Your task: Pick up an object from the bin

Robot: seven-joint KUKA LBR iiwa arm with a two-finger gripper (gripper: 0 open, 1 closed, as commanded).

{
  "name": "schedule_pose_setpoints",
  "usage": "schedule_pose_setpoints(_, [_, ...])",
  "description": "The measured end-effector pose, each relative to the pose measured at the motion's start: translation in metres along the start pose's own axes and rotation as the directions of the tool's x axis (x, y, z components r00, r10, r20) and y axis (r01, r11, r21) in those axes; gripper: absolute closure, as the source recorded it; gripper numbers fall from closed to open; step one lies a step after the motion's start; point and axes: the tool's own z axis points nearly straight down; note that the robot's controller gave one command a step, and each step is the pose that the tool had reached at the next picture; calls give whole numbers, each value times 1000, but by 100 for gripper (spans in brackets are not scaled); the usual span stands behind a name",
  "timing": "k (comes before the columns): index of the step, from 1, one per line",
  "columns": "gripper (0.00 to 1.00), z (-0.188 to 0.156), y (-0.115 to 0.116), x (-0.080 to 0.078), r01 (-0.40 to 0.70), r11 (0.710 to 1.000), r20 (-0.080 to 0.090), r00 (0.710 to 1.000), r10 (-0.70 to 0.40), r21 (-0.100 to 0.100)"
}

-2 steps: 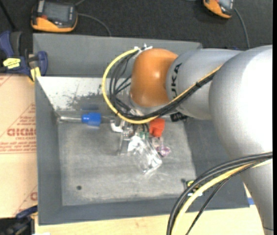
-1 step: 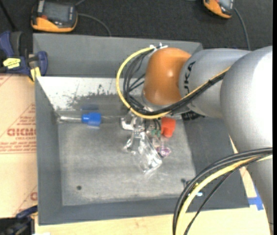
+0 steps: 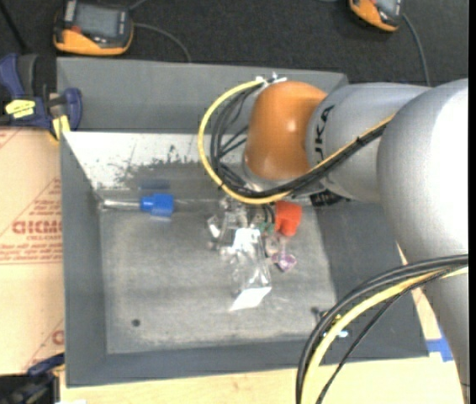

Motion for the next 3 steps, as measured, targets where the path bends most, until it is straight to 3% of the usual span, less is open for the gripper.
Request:
schedule_pose_setpoints(1, [100, -34, -4, 4, 416, 910, 3, 910, -416, 2])
schedule_pose_setpoints(2, [100, -85, 3, -19, 423, 906, 6, 906, -423, 4])
schedule_pose_setpoints(3, [100, -120, 4, -15, 427, 904, 4, 904, -427, 3])
